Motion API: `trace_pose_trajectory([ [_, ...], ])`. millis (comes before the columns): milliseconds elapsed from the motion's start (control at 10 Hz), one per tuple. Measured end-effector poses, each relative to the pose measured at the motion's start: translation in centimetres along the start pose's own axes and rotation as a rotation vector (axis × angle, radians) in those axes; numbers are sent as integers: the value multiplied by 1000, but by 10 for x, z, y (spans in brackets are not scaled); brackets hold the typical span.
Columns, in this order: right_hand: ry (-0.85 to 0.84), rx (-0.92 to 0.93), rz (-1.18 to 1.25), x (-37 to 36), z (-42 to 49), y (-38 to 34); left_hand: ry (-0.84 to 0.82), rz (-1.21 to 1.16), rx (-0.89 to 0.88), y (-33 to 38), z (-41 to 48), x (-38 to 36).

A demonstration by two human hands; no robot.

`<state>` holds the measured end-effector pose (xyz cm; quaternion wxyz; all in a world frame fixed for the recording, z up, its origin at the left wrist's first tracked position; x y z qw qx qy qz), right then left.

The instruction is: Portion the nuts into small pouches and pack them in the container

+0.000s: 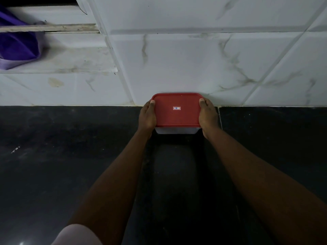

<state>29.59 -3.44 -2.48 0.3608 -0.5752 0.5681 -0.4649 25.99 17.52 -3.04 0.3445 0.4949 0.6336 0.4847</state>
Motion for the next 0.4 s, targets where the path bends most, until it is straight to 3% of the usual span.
trace_pose_trajectory([
  [200,-25,-14,20,1,-2,-3,-10,-3,7,4,-2,0],
  [400,-141,-27,195,15,-2,-4,-36,-116,107,6,-8,11],
])
Point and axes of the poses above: each hand's wrist, its own z-axis towards the middle knuckle, its own x-axis out of the back of the hand, y = z × x, the point moved 3 cm from there along z, towards the middle knuckle, and after that the axes turned 7 degrees about -y, right-handed, at the moved point
